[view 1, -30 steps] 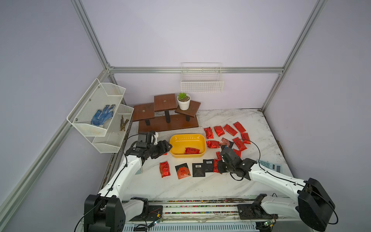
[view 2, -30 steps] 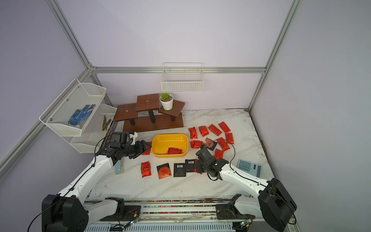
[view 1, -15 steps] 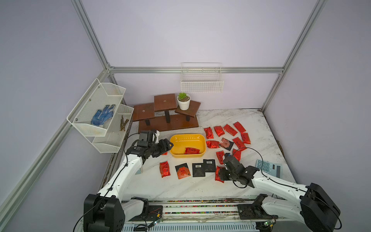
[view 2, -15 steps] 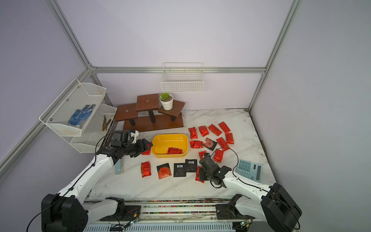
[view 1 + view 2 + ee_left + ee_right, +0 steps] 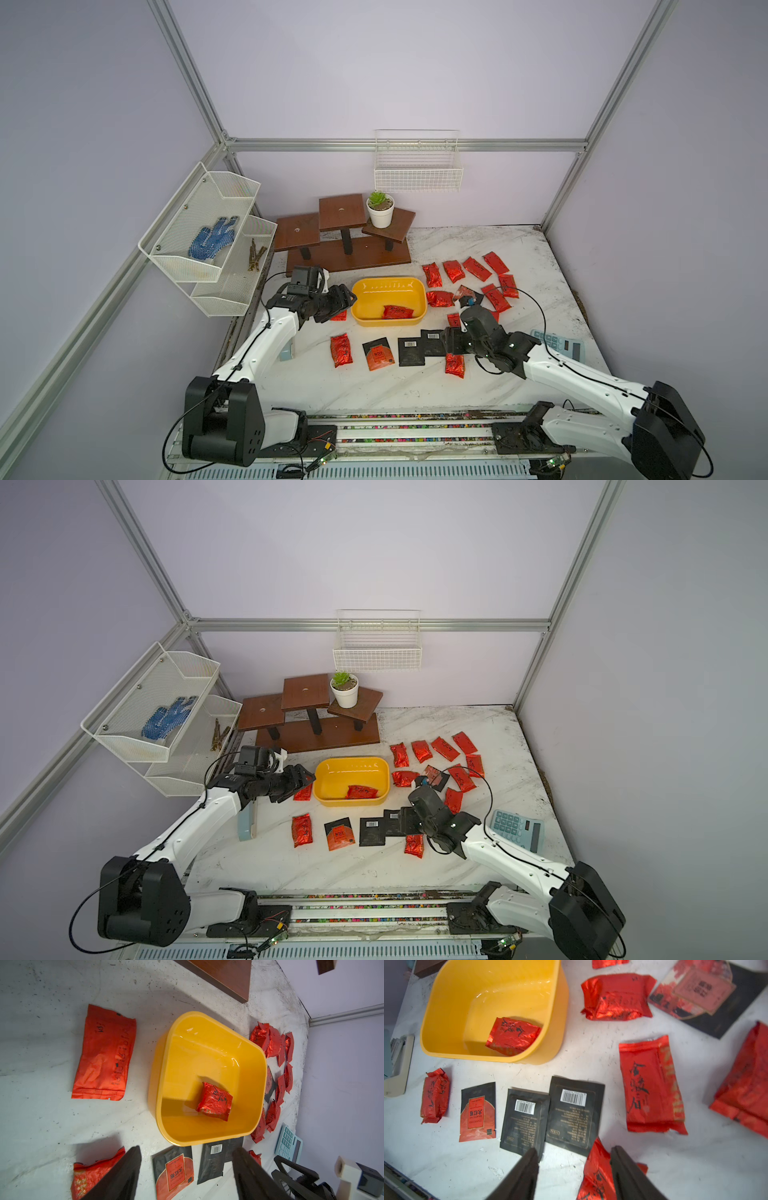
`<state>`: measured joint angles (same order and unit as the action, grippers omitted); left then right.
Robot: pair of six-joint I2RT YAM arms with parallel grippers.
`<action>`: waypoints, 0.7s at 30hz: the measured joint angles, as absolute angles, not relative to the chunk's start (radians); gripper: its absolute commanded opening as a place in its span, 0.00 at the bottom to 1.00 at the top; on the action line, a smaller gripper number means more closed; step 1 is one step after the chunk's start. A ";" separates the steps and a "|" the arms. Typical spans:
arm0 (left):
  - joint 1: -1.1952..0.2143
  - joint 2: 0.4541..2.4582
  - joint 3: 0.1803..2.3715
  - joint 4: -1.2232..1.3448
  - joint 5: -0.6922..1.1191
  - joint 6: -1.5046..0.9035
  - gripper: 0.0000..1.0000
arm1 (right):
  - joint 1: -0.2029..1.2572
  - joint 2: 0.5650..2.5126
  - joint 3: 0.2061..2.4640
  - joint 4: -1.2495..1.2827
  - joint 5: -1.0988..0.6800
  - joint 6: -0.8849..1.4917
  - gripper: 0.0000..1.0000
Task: Take the tea bags out of the storage box
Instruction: Place the tea bag at the center of the board, then adjust the storage box at the center of the board.
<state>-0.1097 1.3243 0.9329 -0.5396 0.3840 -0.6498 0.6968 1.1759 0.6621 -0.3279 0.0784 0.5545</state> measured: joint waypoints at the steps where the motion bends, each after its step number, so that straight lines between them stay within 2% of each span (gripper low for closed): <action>1: -0.101 1.343 0.939 -0.541 0.384 -0.647 0.69 | 0.697 1.210 0.683 -0.315 0.077 0.549 0.41; 4: -0.080 1.399 0.974 -0.539 0.382 -0.640 0.64 | 0.696 1.335 0.763 -0.297 0.070 0.532 0.27; 6: -0.068 1.441 1.005 -0.534 0.381 -0.638 0.54 | 0.696 1.424 0.823 -0.295 0.062 0.517 0.19; 10: -0.052 1.559 1.085 -0.504 0.381 -0.634 0.27 | 0.696 1.562 0.877 -0.259 0.024 0.503 0.15; 12: -0.051 1.633 1.136 -0.485 0.385 -0.633 0.19 | 0.696 1.594 0.877 -0.254 0.006 0.502 0.13; 21: -0.051 1.861 1.325 -0.418 0.377 -0.647 0.10 | 0.696 1.602 0.831 -0.182 -0.062 0.513 0.10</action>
<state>-0.0509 1.8606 1.3254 -0.4183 0.3767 -0.6472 0.6960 1.6016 0.8310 -0.1822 -0.0624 0.5125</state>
